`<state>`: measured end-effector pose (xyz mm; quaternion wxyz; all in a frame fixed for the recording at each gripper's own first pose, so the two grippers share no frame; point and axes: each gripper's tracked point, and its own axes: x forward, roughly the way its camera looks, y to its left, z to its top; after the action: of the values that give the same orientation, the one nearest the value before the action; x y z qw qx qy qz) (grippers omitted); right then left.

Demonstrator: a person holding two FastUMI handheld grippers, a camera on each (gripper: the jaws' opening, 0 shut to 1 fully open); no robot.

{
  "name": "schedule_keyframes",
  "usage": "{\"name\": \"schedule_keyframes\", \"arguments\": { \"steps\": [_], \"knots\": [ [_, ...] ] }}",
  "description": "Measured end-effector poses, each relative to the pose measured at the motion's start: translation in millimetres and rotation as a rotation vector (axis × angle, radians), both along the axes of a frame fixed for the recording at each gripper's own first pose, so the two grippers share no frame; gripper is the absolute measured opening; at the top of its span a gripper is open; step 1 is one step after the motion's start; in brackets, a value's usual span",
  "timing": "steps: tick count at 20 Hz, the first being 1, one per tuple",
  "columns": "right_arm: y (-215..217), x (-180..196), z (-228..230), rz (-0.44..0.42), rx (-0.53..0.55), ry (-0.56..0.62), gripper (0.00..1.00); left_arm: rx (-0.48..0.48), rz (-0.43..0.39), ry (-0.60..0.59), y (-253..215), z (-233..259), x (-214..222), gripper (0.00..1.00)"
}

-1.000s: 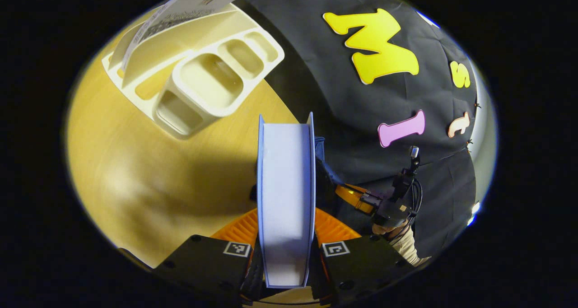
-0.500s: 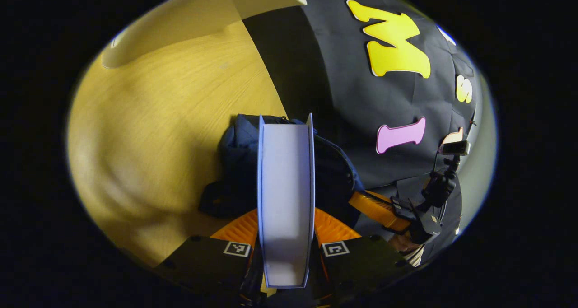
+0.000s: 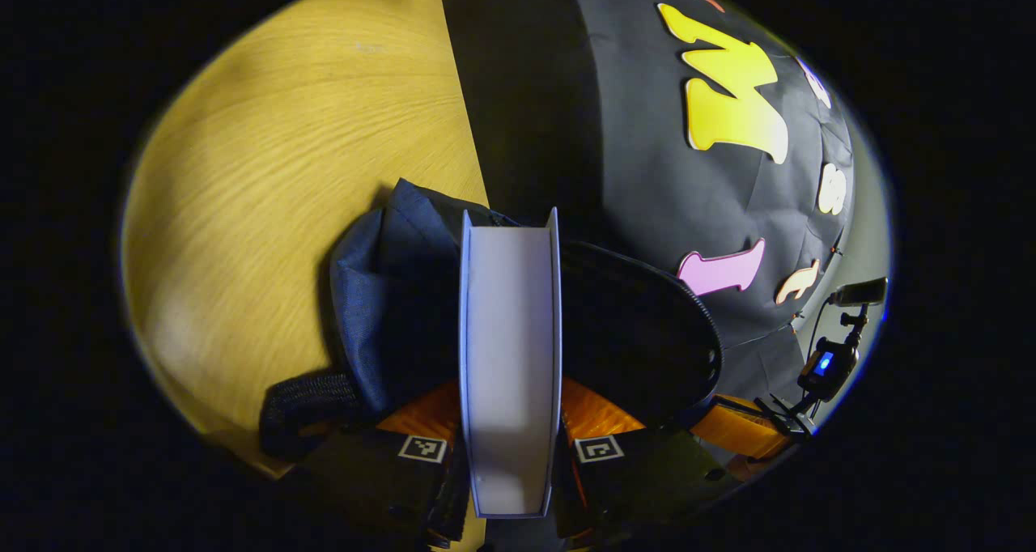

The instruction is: Open the schoolbag, grab two books from the bookshelf and put them into the schoolbag.

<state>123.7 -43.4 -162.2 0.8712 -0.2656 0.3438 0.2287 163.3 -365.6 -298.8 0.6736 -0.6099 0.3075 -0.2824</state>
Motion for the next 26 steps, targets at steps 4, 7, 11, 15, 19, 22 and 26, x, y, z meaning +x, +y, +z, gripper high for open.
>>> {"name": "schedule_keyframes", "arguments": {
  "steps": [4,7,11,15,19,22,26],
  "knots": [
    [-6,4,-14,-0.019,-0.041,0.008,0.0,-0.015,-0.021,0.008,-5,-4,3,0.44],
    [-25,5,-29,-0.09,-0.081,0.016,0.0,-0.024,-0.037,0.016,-3,-4,4,0.45],
    [-32,-10,-55,-0.095,-0.127,0.01,0.45,-0.004,-0.041,0.013,-2,-4,5,0.46],
    [-31,-30,-88,-0.087,-0.169,0.024,0.99,-0.007,-0.037,0.031,-2,-2,5,0.46],
    [-60,-10,-96,-0.143,-0.319,-0.074,0.96,0.003,-0.045,0.028,1,-2,4,0.46],
    [-69,2,-80,-0.185,-0.307,-0.106,0.91,-0.006,-0.047,0.039,1,-4,3,0.46],
    [-70,19,-58,-0.212,-0.322,-0.149,0.61,0.007,-0.051,0.049,0,-10,1,0.46]
  ]
}}
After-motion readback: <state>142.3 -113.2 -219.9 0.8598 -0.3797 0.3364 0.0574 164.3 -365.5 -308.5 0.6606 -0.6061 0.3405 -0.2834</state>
